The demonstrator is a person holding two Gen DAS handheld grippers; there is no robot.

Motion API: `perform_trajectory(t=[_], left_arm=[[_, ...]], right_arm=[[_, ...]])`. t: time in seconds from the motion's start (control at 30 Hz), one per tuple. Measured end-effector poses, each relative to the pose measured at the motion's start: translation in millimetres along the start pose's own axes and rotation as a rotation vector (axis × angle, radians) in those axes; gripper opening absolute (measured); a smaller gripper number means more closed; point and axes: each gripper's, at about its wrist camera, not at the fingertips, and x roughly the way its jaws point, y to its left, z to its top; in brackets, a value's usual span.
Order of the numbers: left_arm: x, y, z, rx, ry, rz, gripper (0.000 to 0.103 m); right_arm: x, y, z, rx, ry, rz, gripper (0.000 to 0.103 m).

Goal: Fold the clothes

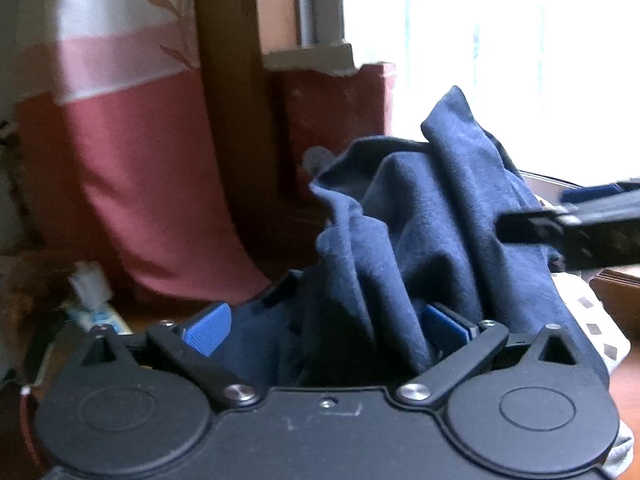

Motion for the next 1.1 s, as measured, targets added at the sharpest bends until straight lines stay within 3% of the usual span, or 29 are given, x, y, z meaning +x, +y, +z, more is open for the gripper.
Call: perform_trajectory(t=[0.23,0.27,0.3,0.33,0.37,0.4,0.43,0.47,0.53,0.63,0.77,0.97,1.1], left_arm=[[32,27,3,-0.044,0.018,-0.193,0.102],[35,30,3,-0.047,0.018,-0.229,0.093],[35,33,3,-0.053,0.014,-0.273,0.088],[34,37,3,-0.059,0.01,-0.319,0.073],[33,40,4,-0.063,0.007,-0.358,0.062],[31,42,5,-0.066,0.004,-0.396,0.058],[28,41,6,-0.055,-0.006,-0.41,0.051],[24,40,6,-0.043,-0.018,-0.422,0.048],[17,37,8,-0.019,-0.04,-0.445,0.041],[-8,27,10,0.008,-0.092,-0.504,0.04],[-49,-1,13,0.095,-0.174,-0.558,0.04],[-107,-64,1,0.212,-0.209,-0.679,0.043],[-136,-111,-23,0.309,-0.166,-0.778,0.052]], right_arm=[[43,20,15,-0.091,0.024,-0.033,0.092],[46,21,15,-0.093,0.023,-0.029,0.087],[46,24,14,-0.097,0.01,-0.033,0.075],[45,27,11,-0.102,-0.005,-0.04,0.072],[43,31,9,-0.107,-0.021,-0.046,0.062],[42,34,7,-0.112,-0.036,-0.052,0.047],[37,37,6,-0.105,-0.053,-0.052,0.04],[32,39,5,-0.094,-0.07,-0.051,0.026],[20,38,5,-0.036,-0.105,-0.012,0.021],[-6,35,3,0.044,-0.172,0.063,0.021],[-73,38,-9,0.083,-0.307,0.119,0.021],[-175,18,-56,0.208,-0.458,0.037,0.021],[-231,-6,-106,0.316,-0.469,-0.096,0.021]])
